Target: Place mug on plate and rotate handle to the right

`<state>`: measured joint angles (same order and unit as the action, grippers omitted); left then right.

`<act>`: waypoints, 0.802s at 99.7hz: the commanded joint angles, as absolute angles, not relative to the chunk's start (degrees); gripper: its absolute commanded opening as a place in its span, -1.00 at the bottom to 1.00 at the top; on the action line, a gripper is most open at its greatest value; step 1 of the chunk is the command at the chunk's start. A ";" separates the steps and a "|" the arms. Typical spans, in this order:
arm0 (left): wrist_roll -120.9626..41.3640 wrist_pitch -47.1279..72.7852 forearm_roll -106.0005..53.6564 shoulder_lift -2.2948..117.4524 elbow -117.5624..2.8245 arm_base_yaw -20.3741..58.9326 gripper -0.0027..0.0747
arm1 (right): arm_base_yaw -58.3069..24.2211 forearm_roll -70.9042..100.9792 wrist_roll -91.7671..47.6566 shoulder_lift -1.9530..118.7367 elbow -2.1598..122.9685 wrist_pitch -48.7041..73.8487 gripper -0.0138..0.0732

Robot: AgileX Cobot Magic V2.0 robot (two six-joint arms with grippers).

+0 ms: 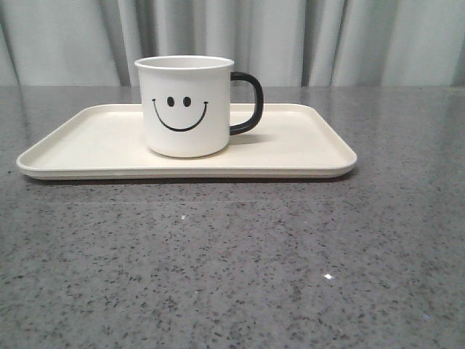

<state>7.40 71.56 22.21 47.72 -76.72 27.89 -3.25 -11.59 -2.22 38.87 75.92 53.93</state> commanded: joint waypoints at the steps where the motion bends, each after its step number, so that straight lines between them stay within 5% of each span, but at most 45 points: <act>1: 8.00 67.10 23.26 47.48 -77.98 27.76 -0.98 | -2.93 -13.08 -2.04 39.35 76.55 50.70 -0.94; 80: 7.48 67.37 23.05 47.48 -77.98 27.76 -0.98 | -2.93 -13.08 -2.04 39.60 76.55 50.85 -0.94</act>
